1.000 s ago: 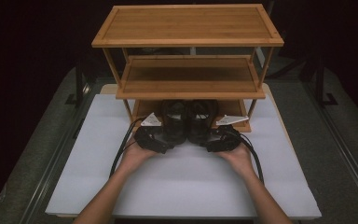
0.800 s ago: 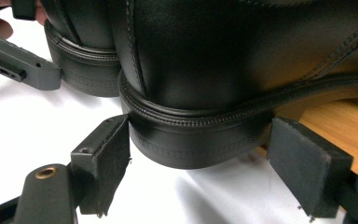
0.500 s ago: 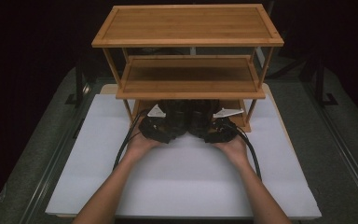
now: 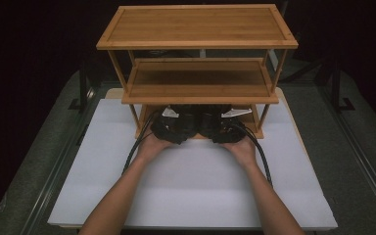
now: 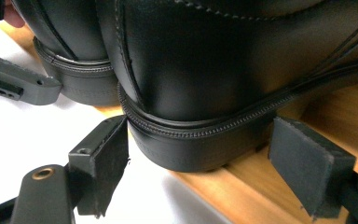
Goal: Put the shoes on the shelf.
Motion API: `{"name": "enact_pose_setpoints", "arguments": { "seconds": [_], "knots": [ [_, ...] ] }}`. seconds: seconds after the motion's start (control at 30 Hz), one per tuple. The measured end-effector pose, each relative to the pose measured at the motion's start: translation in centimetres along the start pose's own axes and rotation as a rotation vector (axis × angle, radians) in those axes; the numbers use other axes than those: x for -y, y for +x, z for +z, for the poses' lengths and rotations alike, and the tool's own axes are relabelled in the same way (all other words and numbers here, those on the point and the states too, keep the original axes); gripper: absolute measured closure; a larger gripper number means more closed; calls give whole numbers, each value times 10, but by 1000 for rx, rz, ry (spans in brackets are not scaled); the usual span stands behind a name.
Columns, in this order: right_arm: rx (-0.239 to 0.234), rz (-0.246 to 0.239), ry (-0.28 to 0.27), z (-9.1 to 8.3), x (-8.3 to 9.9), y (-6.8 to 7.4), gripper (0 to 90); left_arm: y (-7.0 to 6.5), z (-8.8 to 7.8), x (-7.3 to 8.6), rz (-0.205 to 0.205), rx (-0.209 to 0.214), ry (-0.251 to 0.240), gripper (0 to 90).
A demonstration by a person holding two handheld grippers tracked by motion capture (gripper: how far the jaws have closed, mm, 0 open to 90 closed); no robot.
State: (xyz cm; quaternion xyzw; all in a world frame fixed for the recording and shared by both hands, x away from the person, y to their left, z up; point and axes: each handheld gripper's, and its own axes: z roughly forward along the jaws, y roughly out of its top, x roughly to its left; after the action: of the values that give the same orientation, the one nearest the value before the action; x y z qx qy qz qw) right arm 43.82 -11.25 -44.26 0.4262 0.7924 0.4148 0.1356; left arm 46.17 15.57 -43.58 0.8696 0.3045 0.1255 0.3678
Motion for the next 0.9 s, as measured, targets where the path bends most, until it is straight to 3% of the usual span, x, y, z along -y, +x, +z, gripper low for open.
{"name": "enact_pose_setpoints", "arguments": {
  "seconds": [0.1, 0.2, 0.23, 0.43, 0.73, 0.9],
  "knots": [
    [11, 12, 1, 2, -2, -1, 202, 2, 2, -1, -8, -3, -2, 96],
    [20, 9, 16, 5, -2, -1, 200, 3, 8, 1, -8, -9, 29, 96],
    [26, 0, 21, 7, -1, -1, 199, 4, 8, 2, -13, 6, 26, 95],
    [12, 16, 21, 7, 0, -3, 196, 4, 7, 2, -24, 4, 27, 96],
    [-10, 32, 14, -11, 4, -8, 168, 3, -17, 6, -21, 4, 14, 119],
    [8, 43, 29, -22, 7, -7, 129, 1, -29, 11, -17, 7, 21, 113]
  ]
}}
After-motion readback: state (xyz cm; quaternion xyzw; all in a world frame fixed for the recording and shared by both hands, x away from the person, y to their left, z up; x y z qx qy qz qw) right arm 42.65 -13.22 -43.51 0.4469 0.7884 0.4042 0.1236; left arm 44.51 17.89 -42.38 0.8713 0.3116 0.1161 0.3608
